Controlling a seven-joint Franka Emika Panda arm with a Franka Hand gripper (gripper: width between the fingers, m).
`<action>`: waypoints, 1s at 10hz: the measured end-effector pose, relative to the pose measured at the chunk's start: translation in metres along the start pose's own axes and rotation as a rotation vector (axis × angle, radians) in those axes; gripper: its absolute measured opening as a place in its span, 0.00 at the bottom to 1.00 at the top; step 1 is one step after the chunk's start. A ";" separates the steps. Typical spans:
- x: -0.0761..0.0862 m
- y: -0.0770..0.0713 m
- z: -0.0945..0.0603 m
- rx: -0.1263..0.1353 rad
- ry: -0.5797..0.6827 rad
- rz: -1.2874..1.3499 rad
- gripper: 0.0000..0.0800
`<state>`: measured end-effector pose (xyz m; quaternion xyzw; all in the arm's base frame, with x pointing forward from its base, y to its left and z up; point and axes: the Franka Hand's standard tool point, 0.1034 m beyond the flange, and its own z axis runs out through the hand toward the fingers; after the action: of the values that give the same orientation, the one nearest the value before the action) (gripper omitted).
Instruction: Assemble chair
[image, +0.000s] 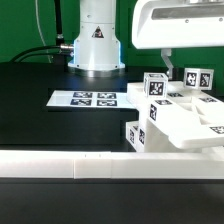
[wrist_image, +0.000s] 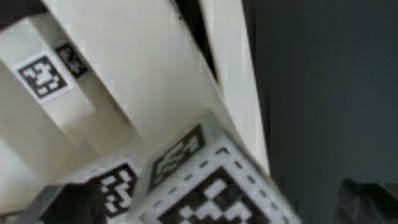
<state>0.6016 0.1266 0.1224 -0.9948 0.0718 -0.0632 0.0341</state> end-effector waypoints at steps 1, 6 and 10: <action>0.000 0.001 0.001 -0.003 0.011 -0.085 0.81; -0.001 0.005 0.004 -0.037 0.015 -0.399 0.81; 0.000 0.009 0.004 -0.041 0.013 -0.421 0.47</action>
Offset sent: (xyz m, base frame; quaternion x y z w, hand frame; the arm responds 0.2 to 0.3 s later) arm -0.0036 0.0051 -0.0027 -0.0084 0.0117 -0.2045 0.9788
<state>0.6005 0.1182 0.1177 -0.9879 -0.1361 -0.0741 -0.0006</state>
